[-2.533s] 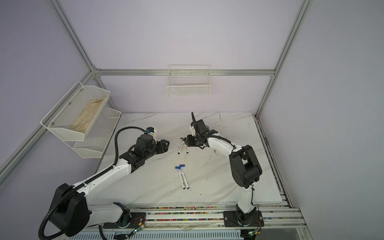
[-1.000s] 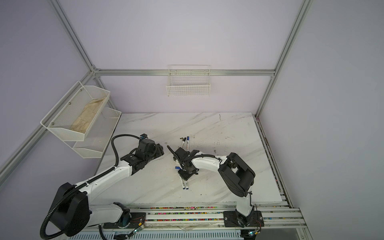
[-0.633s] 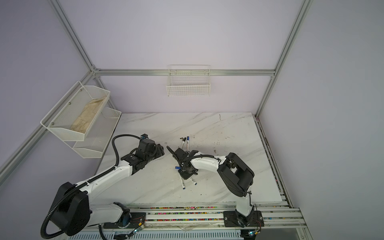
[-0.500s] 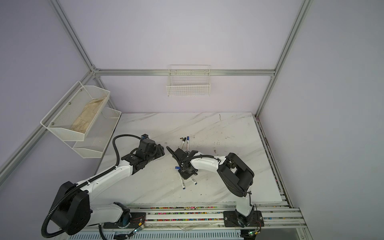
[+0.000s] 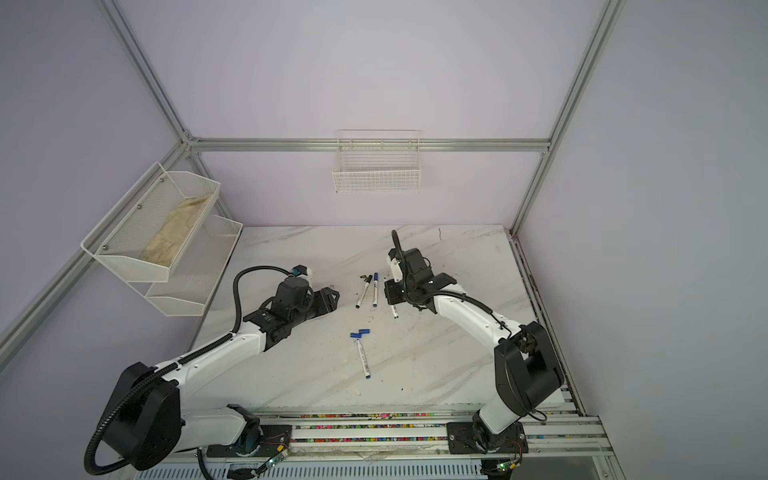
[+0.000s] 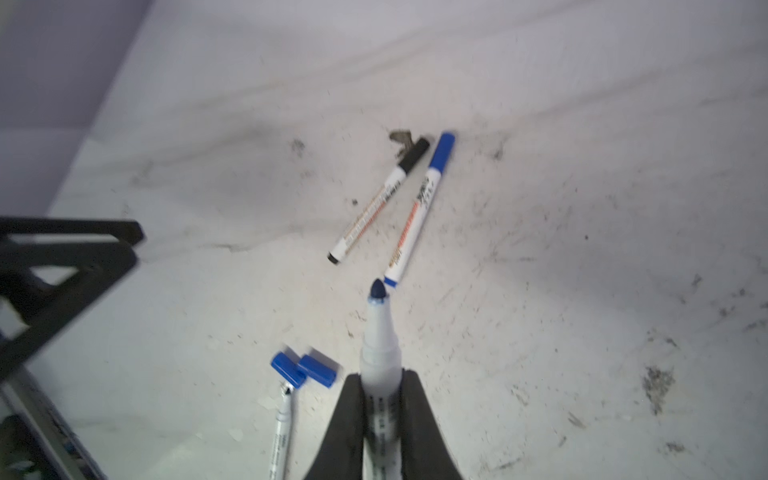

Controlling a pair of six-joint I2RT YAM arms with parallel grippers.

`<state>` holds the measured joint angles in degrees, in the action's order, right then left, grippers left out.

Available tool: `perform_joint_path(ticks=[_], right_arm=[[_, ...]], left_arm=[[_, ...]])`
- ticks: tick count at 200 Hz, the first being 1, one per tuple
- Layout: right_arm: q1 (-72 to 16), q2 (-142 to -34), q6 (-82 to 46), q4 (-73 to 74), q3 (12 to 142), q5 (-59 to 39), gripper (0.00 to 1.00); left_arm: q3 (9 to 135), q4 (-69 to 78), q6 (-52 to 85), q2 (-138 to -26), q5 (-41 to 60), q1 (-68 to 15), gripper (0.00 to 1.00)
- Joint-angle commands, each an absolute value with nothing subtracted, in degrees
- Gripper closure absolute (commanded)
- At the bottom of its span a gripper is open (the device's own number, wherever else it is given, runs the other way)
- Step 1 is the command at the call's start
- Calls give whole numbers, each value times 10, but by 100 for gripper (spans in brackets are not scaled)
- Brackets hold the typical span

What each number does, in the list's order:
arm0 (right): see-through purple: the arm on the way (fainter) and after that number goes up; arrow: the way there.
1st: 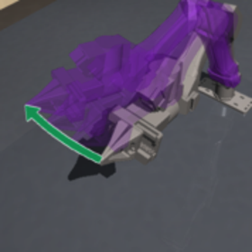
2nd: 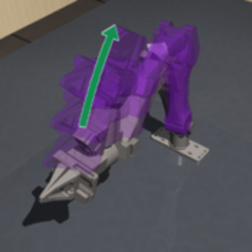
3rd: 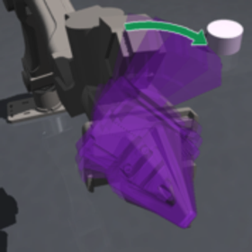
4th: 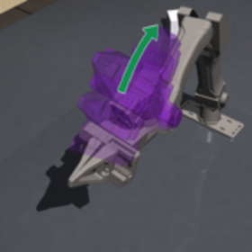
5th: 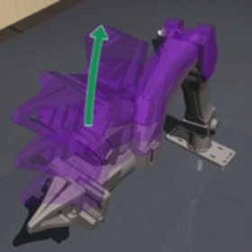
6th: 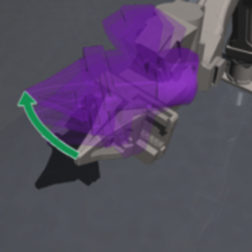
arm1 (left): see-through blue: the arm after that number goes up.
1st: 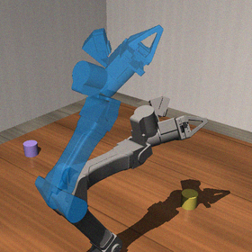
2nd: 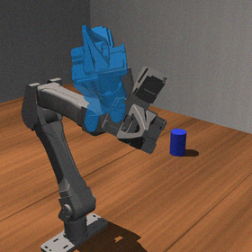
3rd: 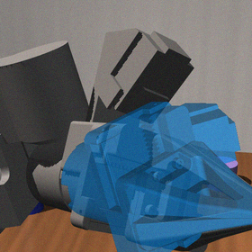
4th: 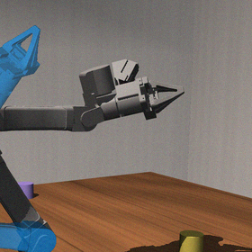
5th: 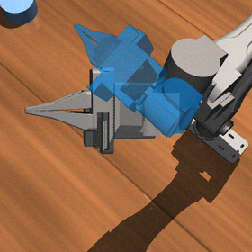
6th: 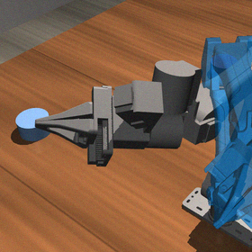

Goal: Insert the pens into the pen caps
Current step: 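Grasp an uncapped white marker with the right gripper and lift it upright, then close the left gripper on the upright white marker held by the right gripper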

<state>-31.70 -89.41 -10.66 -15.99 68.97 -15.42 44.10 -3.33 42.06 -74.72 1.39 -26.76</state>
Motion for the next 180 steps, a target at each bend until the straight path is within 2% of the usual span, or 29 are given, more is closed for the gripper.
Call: perform_joint_path(ticks=[1,53,103,180], right_arm=[[-307,-898,-161,-52,679,-269,100],[-303,-909,-182,26,682,-357,100],[-304,-911,-181,19,692,-420,100],[-303,-912,-183,3,686,-455,100]], left_arm=[[404,89,385,-722,134,-273,30],[409,177,344,-719,246,-292,30],[453,196,338,-770,248,-316,32],[504,255,350,-831,244,-321,49]])
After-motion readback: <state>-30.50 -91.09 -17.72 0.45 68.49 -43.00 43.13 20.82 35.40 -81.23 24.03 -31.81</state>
